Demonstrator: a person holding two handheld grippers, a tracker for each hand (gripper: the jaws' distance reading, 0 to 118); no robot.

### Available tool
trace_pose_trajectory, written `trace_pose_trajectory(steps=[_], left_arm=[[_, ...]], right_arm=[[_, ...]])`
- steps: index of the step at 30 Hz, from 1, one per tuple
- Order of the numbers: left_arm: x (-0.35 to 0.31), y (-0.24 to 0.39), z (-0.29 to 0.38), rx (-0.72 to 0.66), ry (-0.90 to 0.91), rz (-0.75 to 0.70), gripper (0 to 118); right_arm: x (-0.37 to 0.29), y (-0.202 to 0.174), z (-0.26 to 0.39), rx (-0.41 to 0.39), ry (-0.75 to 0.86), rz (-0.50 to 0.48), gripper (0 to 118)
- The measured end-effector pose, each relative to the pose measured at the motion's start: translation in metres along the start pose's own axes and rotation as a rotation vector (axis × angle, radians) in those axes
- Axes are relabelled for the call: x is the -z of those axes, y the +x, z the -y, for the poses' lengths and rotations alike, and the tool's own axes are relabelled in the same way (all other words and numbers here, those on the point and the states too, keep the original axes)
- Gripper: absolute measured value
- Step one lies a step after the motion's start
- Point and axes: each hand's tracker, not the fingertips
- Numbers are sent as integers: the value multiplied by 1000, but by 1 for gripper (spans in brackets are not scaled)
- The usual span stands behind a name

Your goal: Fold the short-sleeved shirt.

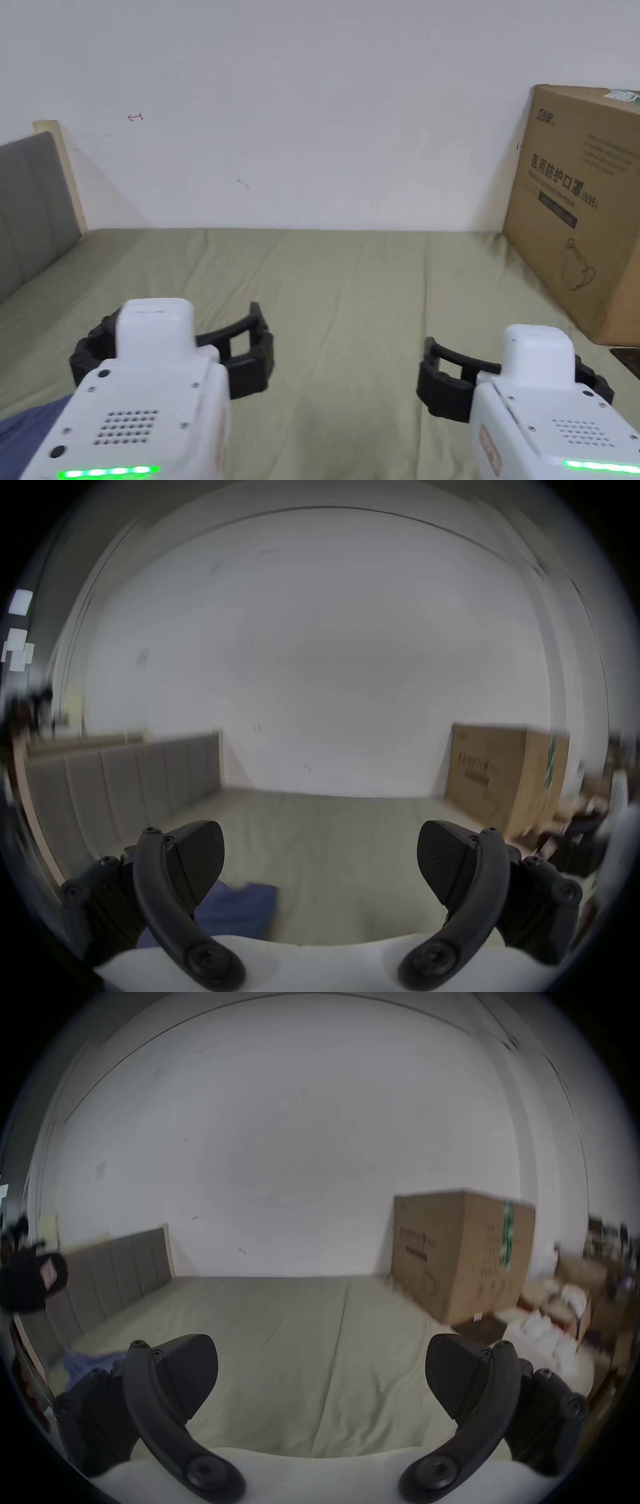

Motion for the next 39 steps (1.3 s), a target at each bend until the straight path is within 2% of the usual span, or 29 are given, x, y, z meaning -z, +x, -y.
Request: trace_pose_trajectory(steps=[1, 3, 4, 10, 12, 13, 14, 15, 16, 17, 18, 19, 21, 22, 24, 26, 33, 36, 39], left_arm=[[-7, 49, -39, 24, -7, 18, 114], [-8, 64, -41, -29, -51, 86, 114], [-5, 37, -34, -62, -71, 105, 114], [-8, 42, -39, -89, -57, 80, 113], [-8, 34, -41, -98, -59, 79, 102], [-10, 33, -43, -109, -54, 85, 88], [-11, 35, -45, -117, -56, 79, 60], [-13, 37, -46, -123, -61, 70, 38], [-13, 30, -42, -127, -61, 59, 25], [-14, 29, -41, -132, -59, 51, 19], [-15, 29, -38, -138, -48, 51, 19], [-16, 30, -37, -137, -50, 51, 10], [-13, 27, -36, -126, -93, 71, 4], [-13, 28, -35, -124, -96, 74, 0], [-12, 27, -33, -129, -95, 77, 0], [-12, 28, -35, -135, -95, 76, 0], [-10, 28, -36, -136, -99, 75, 0], [-8, 25, -35, -139, -98, 66, 0], [-9, 11, -35, -129, -89, 22, 0]], right_arm=[[0, 3, 4, -15, -10, 21, 118], [-3, 4, 11, -53, 0, 28, 118], [-6, 3, 11, -70, 16, 35, 118], [-18, -13, -6, -173, 113, 61, 117], [-22, -16, -9, -176, 134, 74, 115], [-25, -18, -10, -183, 144, 91, 112], [-27, -21, -10, -189, 163, 111, 93], [-29, -22, -10, -192, 176, 116, 63], [-31, -22, -10, -193, 177, 107, 40], [-31, -23, -10, -193, 173, 110, 31], [-28, -23, -9, -190, 153, 122, 31], [-27, -20, -7, -194, 132, 123, 17], [-27, -17, -4, -194, 121, 102, 16], [-25, -17, -2, -193, 113, 117, 11], [-26, -13, 0, -149, 121, 127, 3], [-26, -10, -3, -127, 118, 123, 1], [-25, -11, -7, -161, 139, 137, 0], [-24, -17, -9, -162, 131, 116, 0], [-19, -33, -14, -180, 128, 45, 0]])
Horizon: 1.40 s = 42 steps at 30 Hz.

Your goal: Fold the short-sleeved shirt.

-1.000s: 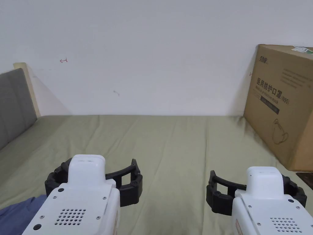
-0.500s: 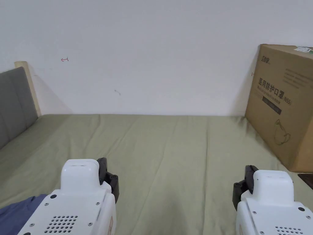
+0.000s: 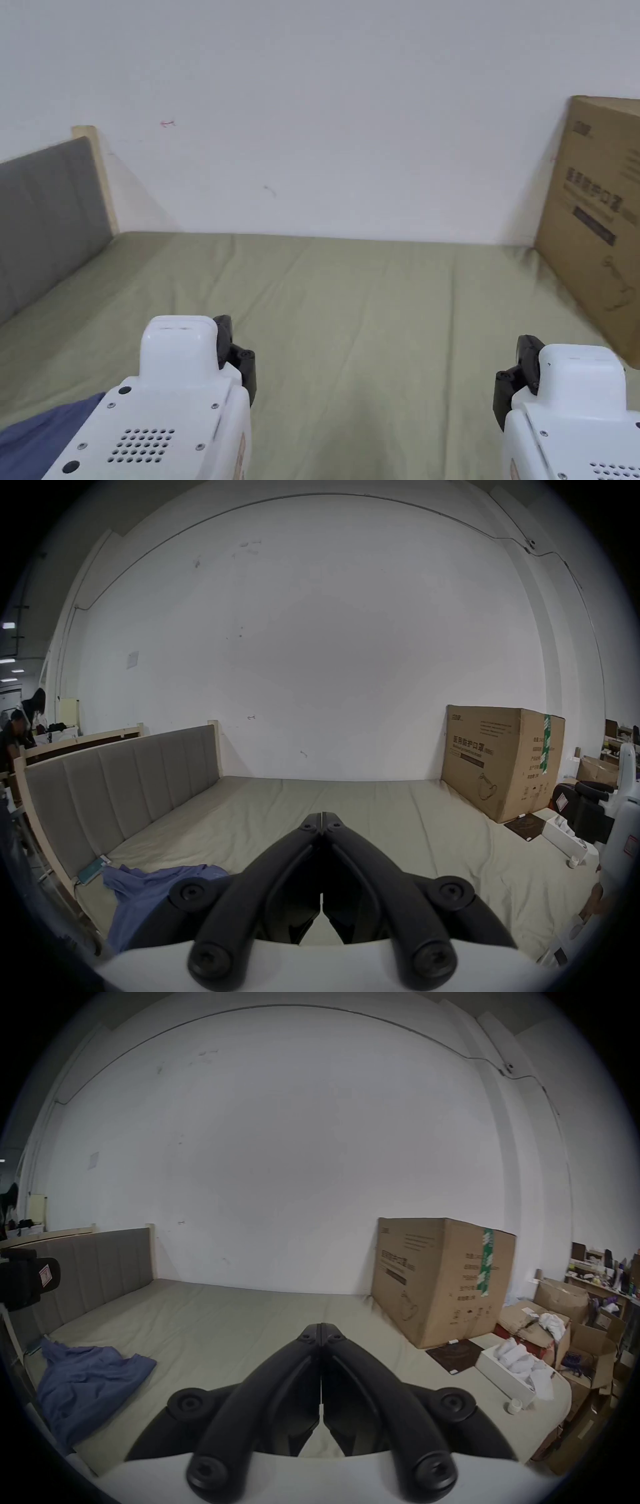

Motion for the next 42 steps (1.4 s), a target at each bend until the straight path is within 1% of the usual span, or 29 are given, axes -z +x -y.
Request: trace_pose_trajectory(steps=[2, 4, 8, 12, 16, 18, 22, 26, 28, 31, 32, 34, 36, 38, 40, 42], left_arm=[[-7, -25, -5, -6, 3, -45, 0], [-16, -52, -6, -2, 8, -128, 0], [-47, -101, -13, -12, 0, -314, 0], [-77, -135, -15, -27, -21, -480, 0], [-103, -159, -16, -62, -25, -588, 0], [-110, -164, -14, -61, -41, -602, 0], [-102, -169, -10, -54, -88, -607, 0], [-61, -185, 4, -98, -197, -503, 0], [-27, -202, 22, -153, -280, -451, 0], [32, -230, 62, -253, -457, -383, 0], [51, -239, 76, -266, -517, -381, 0], [88, -256, 109, -373, -644, -370, 0], [113, -264, 137, -397, -723, -373, 0], [130, -265, 162, -346, -801, -390, 0], [143, -267, 183, -333, -855, -399, 0], [148, -267, 196, -360, -893, -396, 0]], right_arm=[[2, -17, -4, -8, 10, -54, 0], [7, -37, -9, 8, 0, -169, 0], [15, -87, -13, 3, -2, -338, 0], [12, -136, -16, -12, -6, -507, 0], [3, -178, -11, -39, -21, -625, 0], [0, -191, -8, -35, -33, -666, 0], [-5, -206, -1, -40, -64, -695, 0], [-3, -207, 9, -64, -96, -694, 0], [1, -205, 14, -65, -126, -689, 0], [8, -202, 21, -53, -173, -679, 0], [10, -201, 23, -53, -180, -673, 0], [14, -201, 29, -64, -197, -659, 0], [17, -201, 34, -74, -213, -645, 0], [22, -200, 38, -79, -232, -635, 0], [28, -198, 43, -82, -251, -614, 0], [35, -195, 46, -71, -272, -593, 0]])
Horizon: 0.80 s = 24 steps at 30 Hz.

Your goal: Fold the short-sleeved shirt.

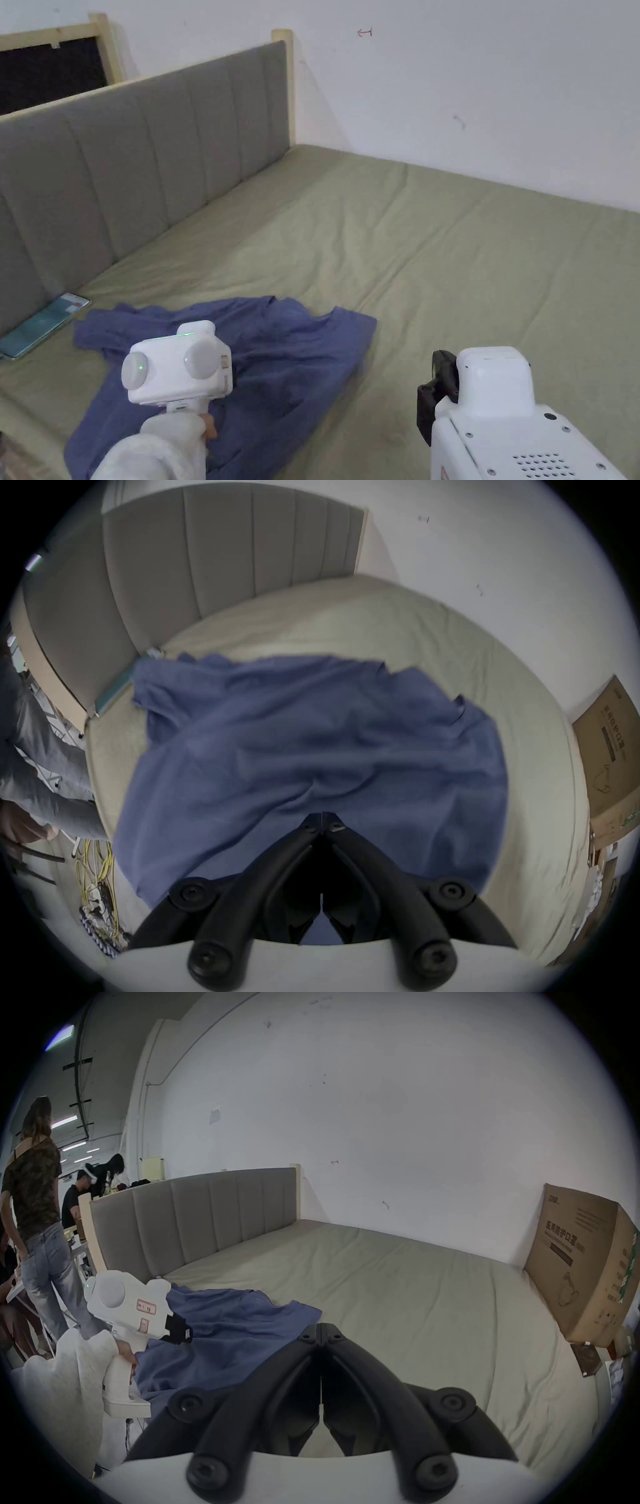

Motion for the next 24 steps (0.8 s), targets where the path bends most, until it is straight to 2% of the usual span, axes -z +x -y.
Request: trace_pose_trajectory(steps=[1, 2, 3, 5, 6, 9, 13, 15, 16, 17, 18, 19, 20, 21, 23, 24], left_arm=[[3, 1, 1, 6, 0, 5, 0], [3, 2, 1, 3, 3, 10, 16], [0, 2, 2, 7, -5, 19, 41], [-1, 6, -1, 4, -33, 48, 107], [-3, 9, -1, 10, -26, 55, 116], [-7, 17, -6, 41, 26, 32, 114], [22, 25, -9, 20, -99, 62, 114], [41, 28, -3, 1, -161, 70, 106], [46, 33, 2, 34, -156, -16, 104], [45, 38, 4, 95, -114, -35, 98], [39, 43, 3, 89, -122, -44, 86], [35, 44, 0, 79, -119, -44, 64], [30, 44, -2, 73, -83, -46, 21], [27, 43, -4, 58, -66, -76, 0], [37, 34, -7, 36, -86, -134, 0], [44, 29, -5, 10, -112, -55, 0]], right_arm=[[2, 3, 1, 10, -9, 2, 0], [3, 6, 2, 17, -14, 6, 0], [5, 8, 2, 20, -24, 12, 0], [8, 11, 5, 24, -33, 31, 0], [10, 13, 6, 26, -41, 39, 0], [14, 16, 9, 38, -62, 41, 0], [19, 16, 15, 25, -95, 53, 0], [21, 17, 18, 24, -109, 50, 0], [23, 18, 19, 24, -119, 54, 0], [25, 18, 20, 24, -125, 57, 0], [26, 20, 21, 26, -133, 60, 0], [27, 22, 22, 31, -138, 63, 0], [28, 23, 23, 38, -141, 64, 0], [29, 25, 23, 45, -150, 66, 0], [31, 27, 25, 66, -163, 68, 0], [31, 28, 26, 76, -170, 68, 0]])
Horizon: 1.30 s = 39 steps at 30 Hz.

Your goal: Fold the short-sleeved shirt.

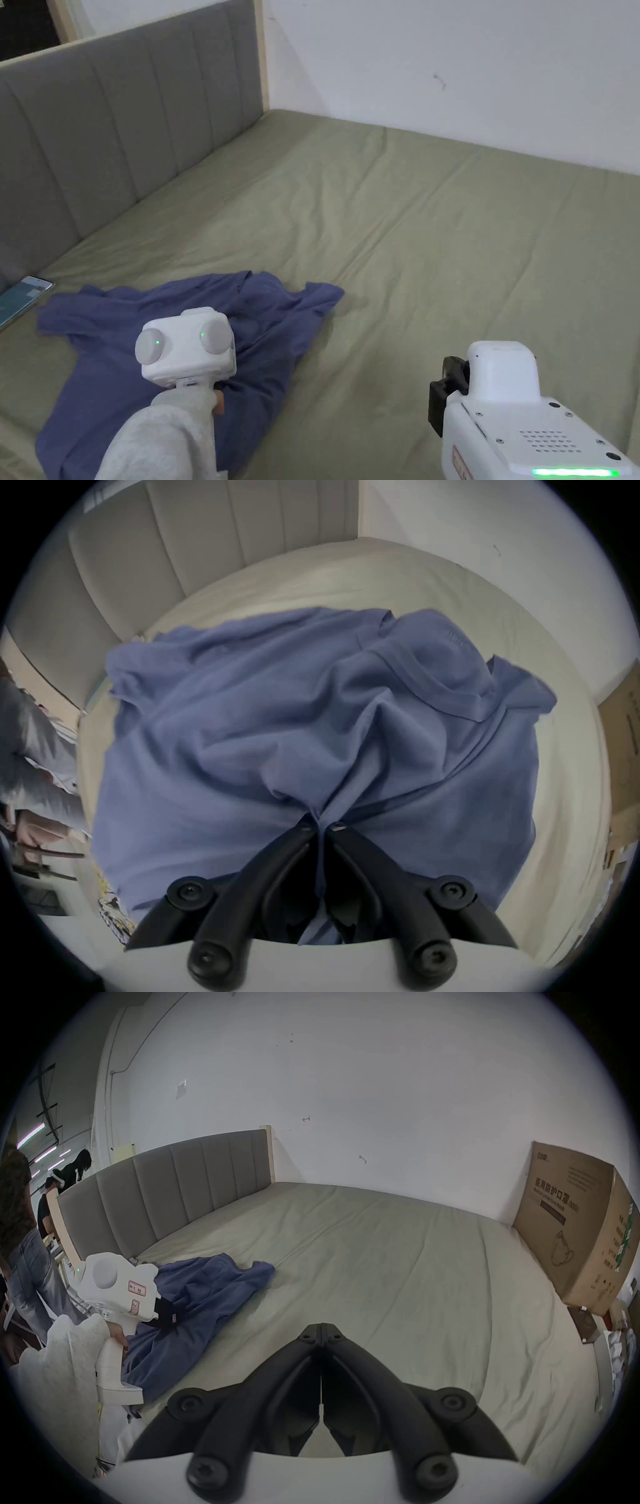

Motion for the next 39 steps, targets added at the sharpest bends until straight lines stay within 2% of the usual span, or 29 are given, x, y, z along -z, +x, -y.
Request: trace_pose_trajectory(steps=[2, 4, 8, 10, 15, 17, 20, 23, 27, 32, 36, 38, 39], left_arm=[[-2, -2, -3, 13, 15, -9, 0], [-9, -9, -8, -40, -16, 31, 0], [-20, -37, -19, -232, -51, 175, 0], [-32, -45, -24, -254, -69, 242, 0], [-87, -50, -36, -299, 29, 391, 0], [-111, -42, -40, -274, 81, 416, 0], [-150, -13, -45, -197, 129, 458, 0], [-185, 27, -43, -113, 175, 564, 0], [-228, 104, -30, 87, 205, 659, 0], [-279, 194, 23, 305, 188, 966, 0], [-311, 244, 82, 477, 208, 1079, 0], [-305, 263, 111, 538, 125, 1131, 0], [-296, 273, 124, 526, 53, 1152, 0]], right_arm=[[-1, 3, 2, 12, -7, 2, 0], [-1, 6, 3, 17, -14, 12, 0], [-8, 18, 0, 53, -13, 27, 0], [-13, 26, -2, 66, -2, 39, 0], [-27, 46, -3, 127, 23, 73, 0], [-34, 55, -3, 153, 36, 81, 0], [-49, 69, -5, 184, 68, 114, 0], [-65, 88, -8, 224, 105, 151, 0], [-94, 120, -14, 280, 170, 230, 0], [-144, 170, -16, 340, 267, 380, 0], [-183, 211, -9, 423, 313, 502, 0], [-199, 228, -1, 462, 326, 550, 0], [-206, 236, 4, 478, 326, 572, 0]])
